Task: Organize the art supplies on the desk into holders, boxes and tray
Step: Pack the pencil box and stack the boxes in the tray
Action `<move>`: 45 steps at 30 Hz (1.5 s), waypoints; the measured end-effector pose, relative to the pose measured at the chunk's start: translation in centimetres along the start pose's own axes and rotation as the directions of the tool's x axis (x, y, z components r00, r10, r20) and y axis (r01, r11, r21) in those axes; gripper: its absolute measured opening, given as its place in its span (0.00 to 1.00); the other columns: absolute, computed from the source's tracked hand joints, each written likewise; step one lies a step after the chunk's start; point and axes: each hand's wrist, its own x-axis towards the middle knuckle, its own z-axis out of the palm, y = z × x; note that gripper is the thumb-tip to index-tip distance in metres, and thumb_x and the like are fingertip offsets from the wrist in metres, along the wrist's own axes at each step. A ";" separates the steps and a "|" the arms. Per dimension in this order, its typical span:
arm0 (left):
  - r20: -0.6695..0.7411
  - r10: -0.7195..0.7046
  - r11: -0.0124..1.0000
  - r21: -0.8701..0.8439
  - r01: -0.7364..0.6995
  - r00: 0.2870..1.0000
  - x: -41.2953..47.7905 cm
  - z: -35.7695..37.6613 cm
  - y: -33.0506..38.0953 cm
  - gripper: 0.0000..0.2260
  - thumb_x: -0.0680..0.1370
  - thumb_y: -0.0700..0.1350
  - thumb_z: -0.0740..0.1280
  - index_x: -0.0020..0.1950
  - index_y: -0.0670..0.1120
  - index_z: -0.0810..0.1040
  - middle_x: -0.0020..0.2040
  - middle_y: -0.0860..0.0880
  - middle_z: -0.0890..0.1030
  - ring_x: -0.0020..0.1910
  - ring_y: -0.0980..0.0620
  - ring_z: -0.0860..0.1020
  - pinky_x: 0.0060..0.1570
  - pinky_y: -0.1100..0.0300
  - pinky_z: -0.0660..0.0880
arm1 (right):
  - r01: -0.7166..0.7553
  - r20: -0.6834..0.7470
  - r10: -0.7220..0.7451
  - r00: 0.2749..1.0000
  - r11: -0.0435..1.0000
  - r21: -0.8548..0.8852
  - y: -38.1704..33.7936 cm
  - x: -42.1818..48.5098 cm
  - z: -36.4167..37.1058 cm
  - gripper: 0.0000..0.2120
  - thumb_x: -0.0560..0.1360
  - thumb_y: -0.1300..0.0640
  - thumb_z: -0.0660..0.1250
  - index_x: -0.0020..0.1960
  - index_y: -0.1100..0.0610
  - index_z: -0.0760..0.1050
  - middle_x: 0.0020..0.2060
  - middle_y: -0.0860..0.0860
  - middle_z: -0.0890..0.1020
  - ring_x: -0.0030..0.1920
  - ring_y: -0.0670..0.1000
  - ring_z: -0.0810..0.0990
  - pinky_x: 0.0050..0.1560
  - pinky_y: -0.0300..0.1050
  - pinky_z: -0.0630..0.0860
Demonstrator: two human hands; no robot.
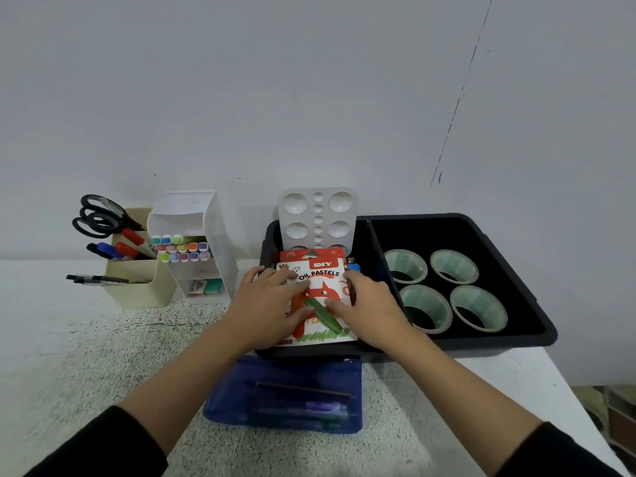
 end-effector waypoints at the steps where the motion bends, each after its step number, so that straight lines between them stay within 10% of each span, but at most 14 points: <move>1: 0.001 0.009 1.000 -0.023 -0.009 1.000 0.0 -0.1 -0.1 0.29 0.79 0.70 0.51 0.77 0.59 0.65 0.76 0.55 0.67 0.75 0.52 0.64 0.78 0.49 0.51 | 0.053 -0.061 -0.059 0.996 0.995 -0.083 -0.2 -0.5 -0.1 0.20 0.78 0.46 0.69 0.66 0.52 0.74 0.54 0.49 0.83 0.50 0.49 0.82 0.49 0.46 0.80; 5: -0.067 0.052 0.978 -0.201 -0.064 0.996 -1.2 -0.8 -0.5 0.21 0.82 0.59 0.62 0.74 0.55 0.72 0.71 0.55 0.74 0.70 0.54 0.68 0.73 0.54 0.63 | 0.305 -0.216 -0.326 0.920 0.944 -0.127 -1.1 -2.4 -1.0 0.05 0.78 0.51 0.67 0.47 0.52 0.78 0.42 0.45 0.80 0.41 0.45 0.78 0.41 0.45 0.77; 9: -0.222 0.022 0.909 -0.401 -0.112 0.975 -4.4 -0.6 -1.5 0.14 0.80 0.52 0.68 0.66 0.54 0.80 0.62 0.57 0.78 0.62 0.59 0.73 0.60 0.58 0.75 | 0.338 -0.023 -0.338 0.941 0.939 0.063 -1.6 -4.6 -1.9 0.12 0.78 0.50 0.69 0.37 0.53 0.76 0.31 0.48 0.79 0.31 0.48 0.77 0.33 0.41 0.73; 13: -0.434 -0.144 0.850 -0.514 -0.113 0.889 -9.0 0.2 -2.9 0.06 0.78 0.42 0.70 0.53 0.52 0.83 0.49 0.60 0.80 0.51 0.58 0.78 0.48 0.68 0.74 | 0.267 0.098 -0.256 0.962 0.955 -0.129 -0.6 -6.7 -2.6 0.21 0.80 0.47 0.66 0.32 0.56 0.74 0.26 0.50 0.79 0.27 0.50 0.77 0.26 0.40 0.71; 21: -0.140 -0.388 0.728 -0.653 0.209 0.911 -13.0 5.4 -3.9 0.08 0.80 0.53 0.66 0.58 0.57 0.71 0.56 0.59 0.75 0.54 0.64 0.74 0.50 0.62 0.74 | 0.126 0.197 -0.060 0.979 0.931 -0.344 -0.5 -9.0 -2.1 0.26 0.81 0.40 0.60 0.35 0.59 0.76 0.29 0.54 0.79 0.27 0.50 0.73 0.28 0.41 0.67; 25: -0.075 -0.332 0.691 -0.698 0.189 0.940 -12.9 6.0 -3.6 0.11 0.81 0.51 0.67 0.62 0.57 0.71 0.59 0.58 0.77 0.57 0.59 0.76 0.54 0.61 0.75 | 0.009 0.383 0.099 0.918 0.963 -0.271 1.1 -9.8 0.2 0.17 0.79 0.38 0.63 0.43 0.50 0.74 0.38 0.46 0.79 0.38 0.46 0.77 0.35 0.41 0.71; 28: -0.074 -0.322 0.679 -0.712 0.176 0.944 -12.9 5.7 -4.0 0.11 0.79 0.48 0.70 0.59 0.57 0.73 0.53 0.58 0.79 0.53 0.57 0.79 0.50 0.56 0.80 | -0.116 0.216 0.113 0.970 0.993 0.003 2.1 -9.7 1.5 0.09 0.77 0.48 0.72 0.52 0.53 0.81 0.46 0.44 0.85 0.46 0.44 0.83 0.41 0.36 0.76; 34: -0.069 -0.167 0.747 -0.660 0.080 0.983 -14.3 4.2 -6.2 0.11 0.79 0.44 0.70 0.55 0.60 0.79 0.45 0.53 0.78 0.44 0.59 0.77 0.51 0.54 0.78 | -0.359 0.243 0.268 0.932 0.767 0.532 1.5 -11.6 2.4 0.16 0.69 0.64 0.79 0.54 0.55 0.82 0.47 0.57 0.85 0.48 0.53 0.85 0.41 0.42 0.82; 40: 0.038 0.180 0.791 -0.600 -0.121 0.983 -16.6 0.0 -5.7 0.12 0.81 0.57 0.62 0.64 0.65 0.76 0.53 0.64 0.76 0.53 0.61 0.77 0.55 0.62 0.76 | -0.214 0.256 0.077 0.964 0.797 0.565 -1.6 -13.1 3.1 0.10 0.71 0.66 0.76 0.44 0.51 0.84 0.45 0.53 0.86 0.50 0.52 0.85 0.46 0.50 0.84; 45: -0.212 0.319 0.820 -0.427 -0.381 0.924 -16.5 -0.7 -2.6 0.14 0.81 0.60 0.63 0.65 0.61 0.79 0.49 0.63 0.79 0.46 0.63 0.77 0.45 0.67 0.74 | -0.071 0.165 -0.032 0.986 0.811 0.581 -4.4 -13.7 5.8 0.12 0.68 0.67 0.78 0.45 0.52 0.84 0.43 0.54 0.86 0.47 0.53 0.85 0.50 0.52 0.84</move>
